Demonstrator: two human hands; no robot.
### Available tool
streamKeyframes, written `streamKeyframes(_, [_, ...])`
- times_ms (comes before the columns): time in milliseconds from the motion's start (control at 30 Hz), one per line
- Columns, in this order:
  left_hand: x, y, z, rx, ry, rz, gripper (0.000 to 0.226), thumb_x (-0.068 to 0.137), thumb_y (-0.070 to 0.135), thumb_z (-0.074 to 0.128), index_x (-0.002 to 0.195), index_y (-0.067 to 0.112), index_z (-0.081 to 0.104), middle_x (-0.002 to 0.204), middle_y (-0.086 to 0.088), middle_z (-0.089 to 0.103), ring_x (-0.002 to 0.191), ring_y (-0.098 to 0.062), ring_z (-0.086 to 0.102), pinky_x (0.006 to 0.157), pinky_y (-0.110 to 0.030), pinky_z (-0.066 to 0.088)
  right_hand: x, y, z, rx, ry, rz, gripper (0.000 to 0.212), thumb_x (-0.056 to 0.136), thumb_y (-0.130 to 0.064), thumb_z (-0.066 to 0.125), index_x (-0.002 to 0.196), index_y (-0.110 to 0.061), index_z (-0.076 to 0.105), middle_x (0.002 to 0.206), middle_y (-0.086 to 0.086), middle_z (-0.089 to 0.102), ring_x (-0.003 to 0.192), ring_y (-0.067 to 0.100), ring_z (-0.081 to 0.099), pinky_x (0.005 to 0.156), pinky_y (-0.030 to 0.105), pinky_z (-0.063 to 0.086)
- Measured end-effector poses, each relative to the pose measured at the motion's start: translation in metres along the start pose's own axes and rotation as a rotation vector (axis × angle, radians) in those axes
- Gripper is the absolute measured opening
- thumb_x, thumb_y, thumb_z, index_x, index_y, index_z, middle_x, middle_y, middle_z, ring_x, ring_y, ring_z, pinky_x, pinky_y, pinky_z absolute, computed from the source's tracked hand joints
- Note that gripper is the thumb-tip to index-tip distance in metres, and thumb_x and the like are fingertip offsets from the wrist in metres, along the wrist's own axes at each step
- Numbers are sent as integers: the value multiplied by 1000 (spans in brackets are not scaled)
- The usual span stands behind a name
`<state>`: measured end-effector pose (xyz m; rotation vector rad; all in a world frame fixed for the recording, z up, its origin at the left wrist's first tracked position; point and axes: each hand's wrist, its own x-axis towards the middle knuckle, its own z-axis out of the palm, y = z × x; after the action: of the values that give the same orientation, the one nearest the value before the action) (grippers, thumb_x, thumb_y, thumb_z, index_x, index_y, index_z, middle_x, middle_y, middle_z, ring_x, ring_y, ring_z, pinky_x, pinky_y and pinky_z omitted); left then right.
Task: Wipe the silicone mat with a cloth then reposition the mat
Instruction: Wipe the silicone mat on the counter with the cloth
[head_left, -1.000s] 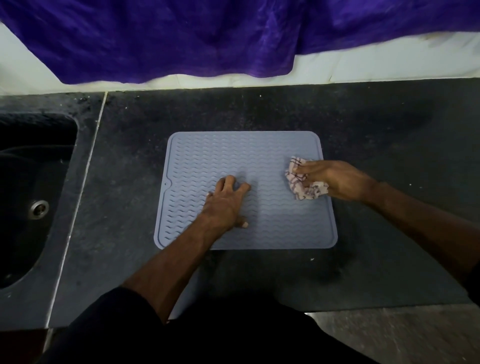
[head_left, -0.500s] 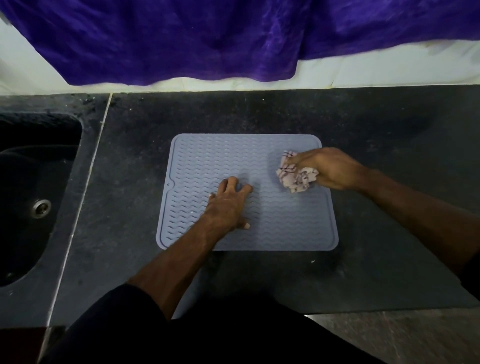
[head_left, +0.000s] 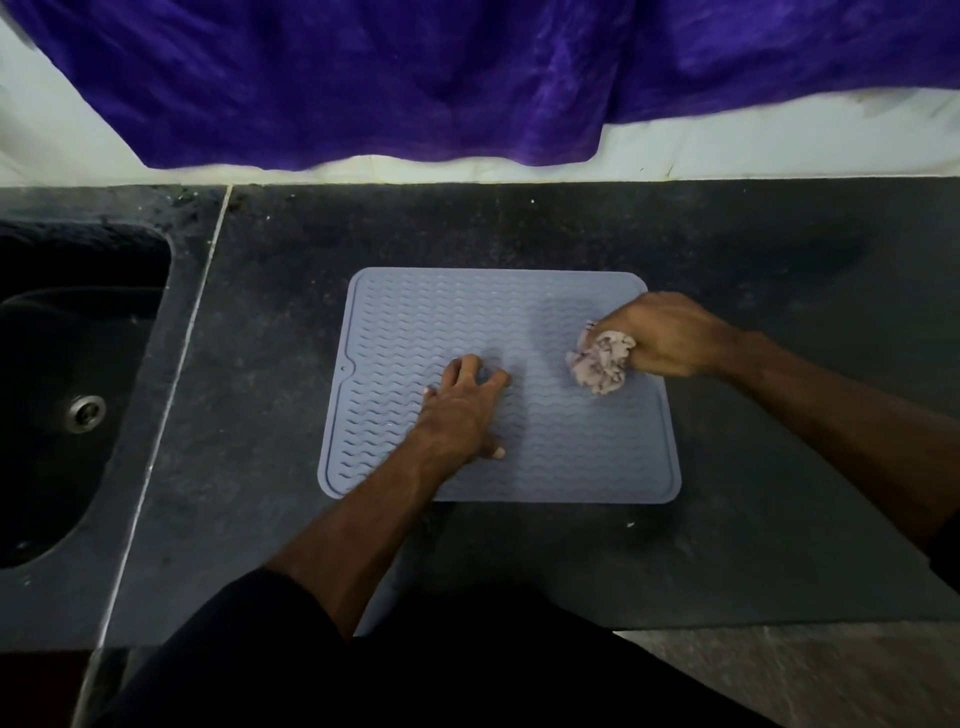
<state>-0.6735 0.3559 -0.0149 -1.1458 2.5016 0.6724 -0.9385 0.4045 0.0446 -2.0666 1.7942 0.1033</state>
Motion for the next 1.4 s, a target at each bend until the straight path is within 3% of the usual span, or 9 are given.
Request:
streamKeyframes(267, [4,-1,2,18,11,-6,103,68,36,82,149,30,19,154,-6,7,143,-31,7,112,-57,27,13,-33,43,-17,-13,-175,50,84,-16,68,130,-30,57,144,-6,49,138,20,40,111,41,37])
streamKeyframes(467, [3,-3,4,3,17,-3,101,68,35,82,148,29,21,155,-7,6,143,-31,7,112,-57,26,1,-8,33,-97,-45,-108,39,84,-25,68,123,-27,63,128,-1,64,121,21,57,102,38,46])
streamKeyframes(567, [1,-2,2,5,21,9,100,69,35,82,149,27,21,156,-9,6,144,-32,7,112,-58,26,13,-4,8,-170,-189,-28,17,86,-29,64,101,-24,71,101,-3,72,94,15,66,78,27,50])
streamKeyframes(667, [-1,-1,0,-2,12,11,100,69,34,82,149,26,21,156,-9,7,144,-33,7,112,-58,26,26,-10,-10,-71,-130,-40,10,86,-25,65,92,-22,72,92,-4,72,80,8,63,70,26,49])
streamKeyframes(833, [-1,1,-1,7,10,16,106,69,33,82,151,27,14,155,-9,8,143,-32,7,111,-58,27,44,-50,12,27,-53,-133,41,86,-24,67,126,-33,61,131,-7,62,119,18,57,98,40,48])
streamKeyframes(967, [1,0,-1,25,9,11,106,68,34,83,150,27,16,154,-9,10,143,-32,8,111,-57,28,31,-50,31,-22,-75,-148,47,92,-39,40,136,-30,51,148,-6,44,140,21,36,112,42,35])
streamKeyframes(1133, [2,-2,3,-4,25,17,103,68,35,82,149,26,19,155,-8,8,143,-30,8,112,-56,27,18,-20,22,-125,-121,-154,45,89,-28,63,133,-28,55,143,-5,52,134,19,45,106,40,41])
streamKeyframes(1267, [-3,-15,7,-106,59,57,106,70,42,79,151,27,13,158,-2,-2,145,-28,5,115,-51,19,20,-18,12,-147,-155,-96,42,87,-26,66,129,-30,58,131,-2,62,121,20,56,99,39,46])
streamKeyframes(1400, [-23,-42,20,-166,215,28,100,71,59,71,149,33,13,158,2,-1,145,-26,6,114,-50,21,30,-28,11,-14,-36,-85,42,84,-22,69,125,-28,63,126,0,66,116,24,60,96,41,48])
